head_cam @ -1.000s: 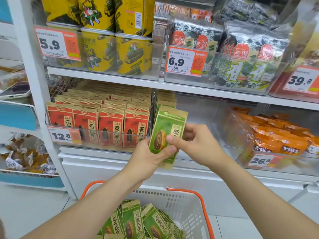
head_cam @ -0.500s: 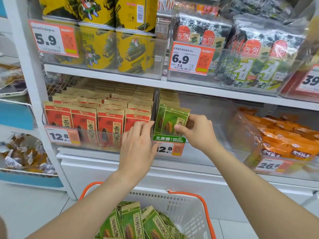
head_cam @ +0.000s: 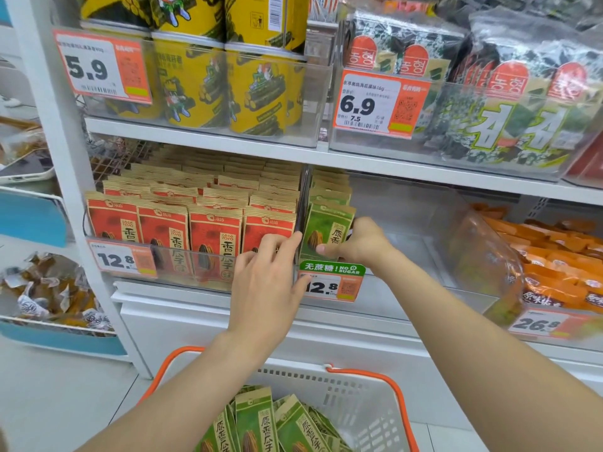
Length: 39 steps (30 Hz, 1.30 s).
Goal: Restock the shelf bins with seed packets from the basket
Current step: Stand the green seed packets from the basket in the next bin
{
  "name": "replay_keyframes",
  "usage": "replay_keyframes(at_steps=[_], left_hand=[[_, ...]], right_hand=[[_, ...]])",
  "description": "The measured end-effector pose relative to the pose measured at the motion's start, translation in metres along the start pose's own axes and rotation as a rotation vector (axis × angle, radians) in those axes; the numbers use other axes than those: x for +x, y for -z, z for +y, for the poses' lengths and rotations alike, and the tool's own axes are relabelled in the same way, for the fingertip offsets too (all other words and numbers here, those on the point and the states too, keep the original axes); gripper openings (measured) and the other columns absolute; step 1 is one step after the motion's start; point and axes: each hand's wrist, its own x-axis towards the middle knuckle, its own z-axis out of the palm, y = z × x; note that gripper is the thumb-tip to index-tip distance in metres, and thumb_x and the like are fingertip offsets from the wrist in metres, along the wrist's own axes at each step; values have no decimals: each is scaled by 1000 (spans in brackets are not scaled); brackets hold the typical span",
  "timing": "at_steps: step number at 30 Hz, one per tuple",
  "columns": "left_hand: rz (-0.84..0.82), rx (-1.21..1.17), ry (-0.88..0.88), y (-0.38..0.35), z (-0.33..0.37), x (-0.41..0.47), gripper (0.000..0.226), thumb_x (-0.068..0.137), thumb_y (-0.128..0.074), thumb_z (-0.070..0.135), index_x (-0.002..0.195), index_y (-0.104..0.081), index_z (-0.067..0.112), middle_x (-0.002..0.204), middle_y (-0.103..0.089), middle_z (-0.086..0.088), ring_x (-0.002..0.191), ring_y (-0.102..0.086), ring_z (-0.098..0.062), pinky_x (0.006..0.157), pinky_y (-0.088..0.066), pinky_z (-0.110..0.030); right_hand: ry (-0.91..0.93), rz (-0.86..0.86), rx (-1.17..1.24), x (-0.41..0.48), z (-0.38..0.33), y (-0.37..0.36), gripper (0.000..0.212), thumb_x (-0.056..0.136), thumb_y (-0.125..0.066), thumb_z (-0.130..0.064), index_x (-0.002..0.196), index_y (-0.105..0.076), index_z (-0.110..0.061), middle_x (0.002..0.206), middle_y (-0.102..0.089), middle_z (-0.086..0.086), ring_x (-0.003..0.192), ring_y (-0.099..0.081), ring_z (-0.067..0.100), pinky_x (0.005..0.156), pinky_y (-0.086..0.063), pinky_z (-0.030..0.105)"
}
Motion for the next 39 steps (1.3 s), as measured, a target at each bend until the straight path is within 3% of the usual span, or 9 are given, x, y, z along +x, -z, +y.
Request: replay_keyframes(at_steps=[5,9,13,18,25,30,33,35,39], left_hand=[[1,-5,-4,0,0,0,71,83,-88,31,145,-58,17,124,-59,1,109,-61,-22,97,-47,-44],[-3,-6,-3,1,0,0,71,83,-88,31,146,-57,17,125,-59,1,111,-61,-22,97,-47,-45],[1,-2,-8,1,0,-1,71,83,-88,30,146,-58,17,125,-59,1,110,-61,-22,96,-47,-44],[11,14,-14,0,1,-1,72,82,-89,30,146,-58,17,125,-59,0,109,-62,-23,96,-47,-44],[15,26,-25,-4,-2,-1,72,82,-88,31,146,-58,17,127,-59,-1,108,-62,-23,96,-48,-45],[14,16,-39,-7,-4,-3,72,85,-86,30,148,-56,15,129,-57,-2,115,-60,-23,97,-45,-45],[18,-1,-57,-8,-3,-4,71,87,-84,28,149,-55,14,130,-56,-4,119,-58,-24,98,-45,-47],[23,-7,-73,-8,-3,-5,71,88,-83,27,151,-53,13,132,-55,-4,121,-56,-24,100,-45,-47],[63,-23,-74,-4,2,-12,65,91,-76,27,147,-47,10,137,-49,-9,123,-50,-30,97,-43,-46]], right_hand=[[38,13,3,6,9,0,95,35,-97,-73,106,-64,-18,104,-75,1,93,-74,21,78,-65,43],[130,20,-90,-3,0,-2,40,72,-92,-52,93,-67,-30,110,-73,-1,110,-65,22,94,-56,41],[128,134,-64,-5,-4,-3,70,72,-87,-63,115,-64,-13,111,-68,6,109,-63,25,76,-58,39],[184,-22,-171,-10,-3,-3,38,89,-81,-47,116,-75,-22,113,-77,0,110,-68,22,97,-55,39],[123,-38,-45,-14,-2,0,24,85,-85,-45,96,-74,-27,102,-77,-5,101,-71,17,89,-55,34],[20,54,-99,-17,-3,9,61,70,-88,-65,73,-57,-12,70,-58,-2,68,-58,15,53,-38,30],[29,152,-153,-25,-1,15,72,75,-78,-74,62,-38,-16,61,-41,2,72,-45,24,51,-28,34],[72,236,-159,-33,2,18,71,84,-68,-74,60,-45,-11,59,-46,8,80,-50,32,54,-35,37],[219,477,-239,-60,10,18,51,95,-50,-54,107,-73,-9,106,-73,12,107,-63,36,80,-50,38]])
